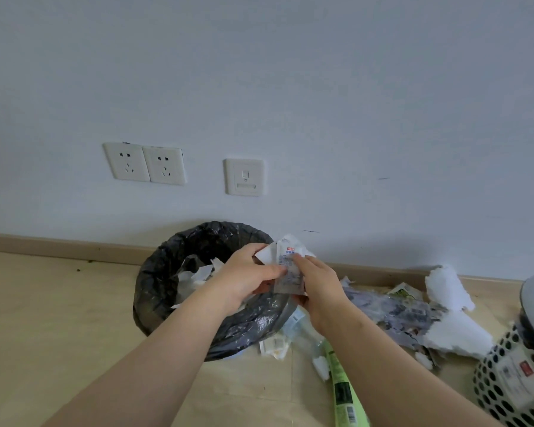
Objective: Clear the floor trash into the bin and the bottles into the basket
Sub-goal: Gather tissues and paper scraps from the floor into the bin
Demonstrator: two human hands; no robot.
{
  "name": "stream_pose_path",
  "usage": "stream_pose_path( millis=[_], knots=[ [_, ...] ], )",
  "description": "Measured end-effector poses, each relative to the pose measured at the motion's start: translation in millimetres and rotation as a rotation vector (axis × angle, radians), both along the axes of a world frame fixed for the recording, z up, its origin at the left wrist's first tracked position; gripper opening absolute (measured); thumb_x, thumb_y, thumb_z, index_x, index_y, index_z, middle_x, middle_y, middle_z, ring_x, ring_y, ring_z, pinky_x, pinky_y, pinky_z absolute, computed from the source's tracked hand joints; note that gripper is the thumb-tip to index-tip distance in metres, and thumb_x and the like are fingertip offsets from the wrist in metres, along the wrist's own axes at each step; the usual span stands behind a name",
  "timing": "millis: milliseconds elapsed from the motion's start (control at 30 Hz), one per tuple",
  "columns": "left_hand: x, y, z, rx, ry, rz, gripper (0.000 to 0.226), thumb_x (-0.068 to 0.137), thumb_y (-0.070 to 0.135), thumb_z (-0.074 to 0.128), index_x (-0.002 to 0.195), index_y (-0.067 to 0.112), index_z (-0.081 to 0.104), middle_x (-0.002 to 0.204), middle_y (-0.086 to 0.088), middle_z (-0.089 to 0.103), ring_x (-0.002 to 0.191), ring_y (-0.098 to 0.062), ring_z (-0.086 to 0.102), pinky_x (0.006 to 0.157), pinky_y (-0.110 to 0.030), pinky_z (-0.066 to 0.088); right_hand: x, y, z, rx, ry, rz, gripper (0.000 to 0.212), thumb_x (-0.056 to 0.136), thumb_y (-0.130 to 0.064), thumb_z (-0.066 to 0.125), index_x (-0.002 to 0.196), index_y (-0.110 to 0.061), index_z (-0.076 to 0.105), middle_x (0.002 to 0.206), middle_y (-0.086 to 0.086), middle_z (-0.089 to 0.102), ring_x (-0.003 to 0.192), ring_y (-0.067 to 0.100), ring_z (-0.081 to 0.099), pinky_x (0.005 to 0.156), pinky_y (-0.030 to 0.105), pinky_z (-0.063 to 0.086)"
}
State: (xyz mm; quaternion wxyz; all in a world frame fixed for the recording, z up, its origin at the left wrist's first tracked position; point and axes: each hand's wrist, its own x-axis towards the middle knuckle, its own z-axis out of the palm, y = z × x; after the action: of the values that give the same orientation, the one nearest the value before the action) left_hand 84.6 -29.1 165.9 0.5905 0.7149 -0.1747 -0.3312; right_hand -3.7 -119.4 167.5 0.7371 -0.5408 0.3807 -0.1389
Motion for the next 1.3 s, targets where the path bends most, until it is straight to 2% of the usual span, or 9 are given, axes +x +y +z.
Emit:
stream_pose_path(
  millis=[200, 367, 500, 600, 800, 933, 1100, 1200, 1300],
  knots=[
    [-1.3, 0.0, -1.7, -0.05, 0.132, 0.155, 0.025, 0.083, -0.006, 0.063, 0.106, 0.005, 0.061, 0.093, -0.012, 0.067, 0.075, -0.019, 0.065, 0.052, -0.023, 0.054, 4.1, 0.7, -1.1, 0.004, -0.057, 0.03, 0.019, 0.098, -0.018, 0.043, 0.1, -0.022, 0.062, 0.081, 0.003, 0.059, 0.063, 0.015, 0.052, 0.055, 0.024, 0.04],
    [24.3, 7.8, -4.9, -0.099, 0.256, 0.453, 0.04, 0.09, 0.008, 0.059, 0.129, 0.007, 0.048, 0.099, -0.01, 0.06, 0.078, -0.02, 0.059, 0.069, -0.032, 0.055, 2.2, -4.3, -11.8, 0.041, 0.006, 0.016, 0.015, 0.098, -0.023, 0.045, 0.11, -0.024, 0.053, 0.097, 0.001, 0.053, 0.071, 0.015, 0.049, 0.058, 0.026, 0.042],
    [25.6, 7.3, -15.3, 0.451, -0.16, 0.301, 0.074, 0.094, 0.038, 0.047, 0.15, 0.018, 0.003, 0.152, -0.011, 0.021, 0.134, -0.035, 0.032, 0.106, -0.047, 0.034, -4.6, -12.2, -20.6, 0.039, 0.063, -0.005, 0.01, 0.097, -0.024, 0.047, 0.093, -0.024, 0.055, 0.093, -0.001, 0.052, 0.073, 0.016, 0.049, 0.063, 0.028, 0.044],
    [16.9, 4.7, -25.2, 0.651, -0.544, 0.095, 0.067, 0.095, 0.038, 0.044, 0.15, 0.018, 0.012, 0.157, -0.014, 0.002, 0.145, -0.031, 0.002, 0.117, -0.044, 0.015, -11.6, -23.9, -27.9, 0.016, 0.129, -0.034, 0.011, 0.098, -0.023, 0.045, 0.106, -0.021, 0.052, 0.095, 0.0, 0.054, 0.079, 0.018, 0.052, 0.069, 0.03, 0.046],
    [-30.1, -13.0, -30.7, 0.359, -0.993, -0.089, 0.027, 0.094, 0.018, 0.045, 0.117, 0.018, 0.06, 0.123, 0.001, 0.052, 0.118, -0.018, 0.044, 0.092, -0.025, 0.036, -37.5, -52.2, -50.3, -0.138, 0.326, -0.02, 0.011, 0.095, -0.018, 0.047, 0.104, -0.014, 0.052, 0.087, 0.003, 0.053, 0.072, 0.016, 0.051, 0.064, 0.029, 0.044],
    [-64.9, -29.2, -53.2, 0.293, -0.957, -0.373, 0.027, 0.095, 0.016, 0.043, 0.113, 0.017, 0.062, 0.12, 0.001, 0.053, 0.11, -0.016, 0.049, 0.086, -0.025, 0.036, -72.4, -70.1, -80.5, -0.403, 0.517, 0.087, 0.01, 0.093, -0.013, 0.044, 0.087, -0.008, 0.051, 0.077, 0.01, 0.048, 0.072, 0.022, 0.046, 0.062, 0.029, 0.039],
    [-76.4, -30.9, -97.4, 0.583, -0.883, -0.683, 0.032, 0.096, 0.017, 0.039, 0.123, 0.018, 0.056, 0.128, -0.003, 0.05, 0.117, -0.021, 0.048, 0.094, -0.03, 0.04, -104.6, -81.8, -108.7, -0.62, 0.786, 0.387, 0.011, 0.094, -0.014, 0.045, 0.094, -0.009, 0.054, 0.075, 0.001, 0.051, 0.065, 0.012, 0.046, 0.056, 0.022, 0.04],
    [-72.0, -24.5, -114.2, 0.715, -0.764, -0.713, 0.031, 0.096, 0.02, 0.043, 0.126, 0.018, 0.053, 0.134, -0.004, 0.047, 0.124, -0.02, 0.044, 0.098, -0.027, 0.036, -114.6, -83.0, -127.6, -0.67, 0.877, 0.463, 0.021, 0.093, -0.024, 0.049, 0.109, -0.01, 0.053, 0.107, 0.008, 0.055, 0.09, 0.019, 0.048, 0.086, 0.032, 0.045],
    [-70.9, -19.7, -130.8, 0.785, -0.676, -0.67, 0.032, 0.095, 0.024, 0.046, 0.126, 0.017, 0.052, 0.135, -0.006, 0.048, 0.122, -0.021, 0.047, 0.094, -0.026, 0.039, -128.3, -86.3, -145.0, -0.73, 1.0, 0.454, 0.039, 0.093, -0.028, 0.045, 0.129, -0.013, 0.043, 0.13, 0.011, 0.046, 0.116, 0.028, 0.046, 0.099, 0.036, 0.041]
  ],
)
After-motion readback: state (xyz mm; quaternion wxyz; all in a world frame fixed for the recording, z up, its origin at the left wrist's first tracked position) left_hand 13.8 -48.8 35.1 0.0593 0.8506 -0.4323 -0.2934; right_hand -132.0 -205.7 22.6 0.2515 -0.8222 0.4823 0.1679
